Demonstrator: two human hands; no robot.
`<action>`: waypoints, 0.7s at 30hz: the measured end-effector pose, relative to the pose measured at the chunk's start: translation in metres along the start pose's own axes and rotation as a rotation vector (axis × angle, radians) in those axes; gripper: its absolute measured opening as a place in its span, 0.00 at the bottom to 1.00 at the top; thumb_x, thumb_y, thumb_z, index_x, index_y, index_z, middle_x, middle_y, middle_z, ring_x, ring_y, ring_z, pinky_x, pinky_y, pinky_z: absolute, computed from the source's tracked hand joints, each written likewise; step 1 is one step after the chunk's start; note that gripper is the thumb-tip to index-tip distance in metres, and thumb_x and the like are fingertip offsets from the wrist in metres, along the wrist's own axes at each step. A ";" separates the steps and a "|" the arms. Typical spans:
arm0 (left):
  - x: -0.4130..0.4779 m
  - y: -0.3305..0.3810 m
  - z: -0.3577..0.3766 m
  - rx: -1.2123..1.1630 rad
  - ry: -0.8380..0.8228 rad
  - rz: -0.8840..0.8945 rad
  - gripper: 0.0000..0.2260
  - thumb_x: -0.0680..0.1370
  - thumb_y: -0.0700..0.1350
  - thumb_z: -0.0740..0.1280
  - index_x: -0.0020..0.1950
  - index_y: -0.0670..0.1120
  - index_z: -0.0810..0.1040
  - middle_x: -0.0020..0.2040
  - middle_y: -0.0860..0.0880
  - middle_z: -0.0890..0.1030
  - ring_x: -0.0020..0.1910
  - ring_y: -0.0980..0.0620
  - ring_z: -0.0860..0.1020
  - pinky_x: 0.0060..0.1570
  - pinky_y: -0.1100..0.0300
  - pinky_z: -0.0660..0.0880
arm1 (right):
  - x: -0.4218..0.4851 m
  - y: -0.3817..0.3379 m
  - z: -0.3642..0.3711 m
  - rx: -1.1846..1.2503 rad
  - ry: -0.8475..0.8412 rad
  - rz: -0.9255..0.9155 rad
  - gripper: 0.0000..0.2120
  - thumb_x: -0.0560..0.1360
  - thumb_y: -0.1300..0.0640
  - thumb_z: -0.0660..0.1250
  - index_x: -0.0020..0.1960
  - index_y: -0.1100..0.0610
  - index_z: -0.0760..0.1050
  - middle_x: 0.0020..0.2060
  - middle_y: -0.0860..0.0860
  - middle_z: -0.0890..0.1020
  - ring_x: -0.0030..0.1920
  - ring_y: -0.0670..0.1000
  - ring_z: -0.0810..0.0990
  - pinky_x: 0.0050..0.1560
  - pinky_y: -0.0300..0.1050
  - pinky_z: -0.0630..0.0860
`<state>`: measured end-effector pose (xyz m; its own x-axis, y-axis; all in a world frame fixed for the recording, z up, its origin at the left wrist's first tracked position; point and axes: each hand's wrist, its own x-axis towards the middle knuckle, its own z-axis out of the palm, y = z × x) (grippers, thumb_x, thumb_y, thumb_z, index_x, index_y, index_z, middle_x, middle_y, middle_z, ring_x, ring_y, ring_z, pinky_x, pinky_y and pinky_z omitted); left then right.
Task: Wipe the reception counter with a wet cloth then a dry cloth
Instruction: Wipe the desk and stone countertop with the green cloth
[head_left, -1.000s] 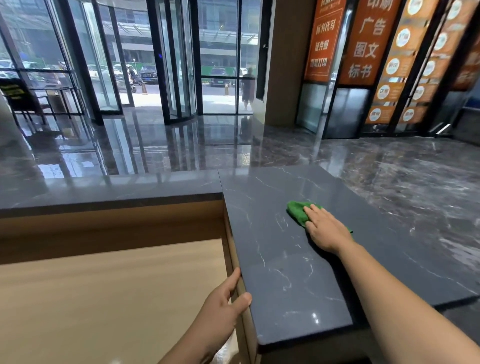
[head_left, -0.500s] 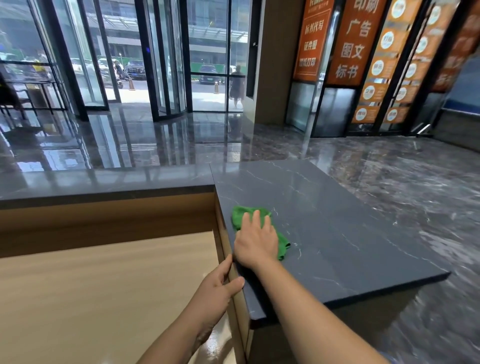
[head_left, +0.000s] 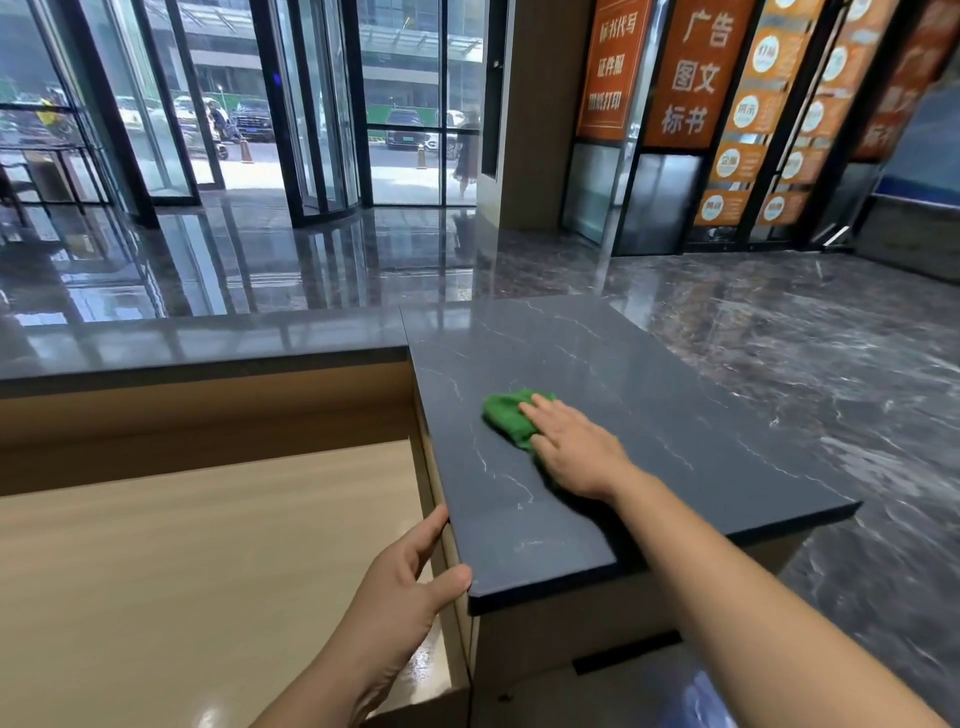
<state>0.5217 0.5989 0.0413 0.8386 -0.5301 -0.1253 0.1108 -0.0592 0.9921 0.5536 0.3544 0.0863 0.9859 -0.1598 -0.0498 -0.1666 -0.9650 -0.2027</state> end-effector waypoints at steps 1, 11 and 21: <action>0.000 0.001 0.000 0.015 0.001 -0.008 0.31 0.74 0.33 0.70 0.74 0.51 0.67 0.69 0.63 0.71 0.69 0.66 0.65 0.73 0.55 0.60 | -0.002 0.017 -0.005 0.003 0.005 0.044 0.25 0.84 0.53 0.49 0.80 0.50 0.50 0.79 0.47 0.50 0.78 0.48 0.49 0.76 0.43 0.46; -0.003 0.006 0.001 0.077 -0.004 -0.017 0.30 0.77 0.32 0.66 0.75 0.53 0.64 0.72 0.60 0.68 0.71 0.62 0.64 0.73 0.52 0.61 | -0.007 0.052 -0.011 0.052 0.084 0.424 0.26 0.83 0.54 0.48 0.80 0.51 0.50 0.79 0.49 0.49 0.79 0.54 0.48 0.76 0.49 0.51; -0.003 0.010 0.005 0.077 -0.004 0.033 0.29 0.73 0.26 0.66 0.71 0.48 0.70 0.66 0.57 0.74 0.66 0.60 0.71 0.70 0.56 0.66 | -0.033 -0.099 0.031 0.065 0.153 0.291 0.28 0.82 0.53 0.51 0.80 0.54 0.48 0.79 0.54 0.47 0.78 0.59 0.45 0.77 0.54 0.49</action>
<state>0.5179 0.5956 0.0520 0.8387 -0.5367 -0.0925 0.0412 -0.1068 0.9934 0.5374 0.4615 0.0777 0.8870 -0.4607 0.0312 -0.4372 -0.8598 -0.2639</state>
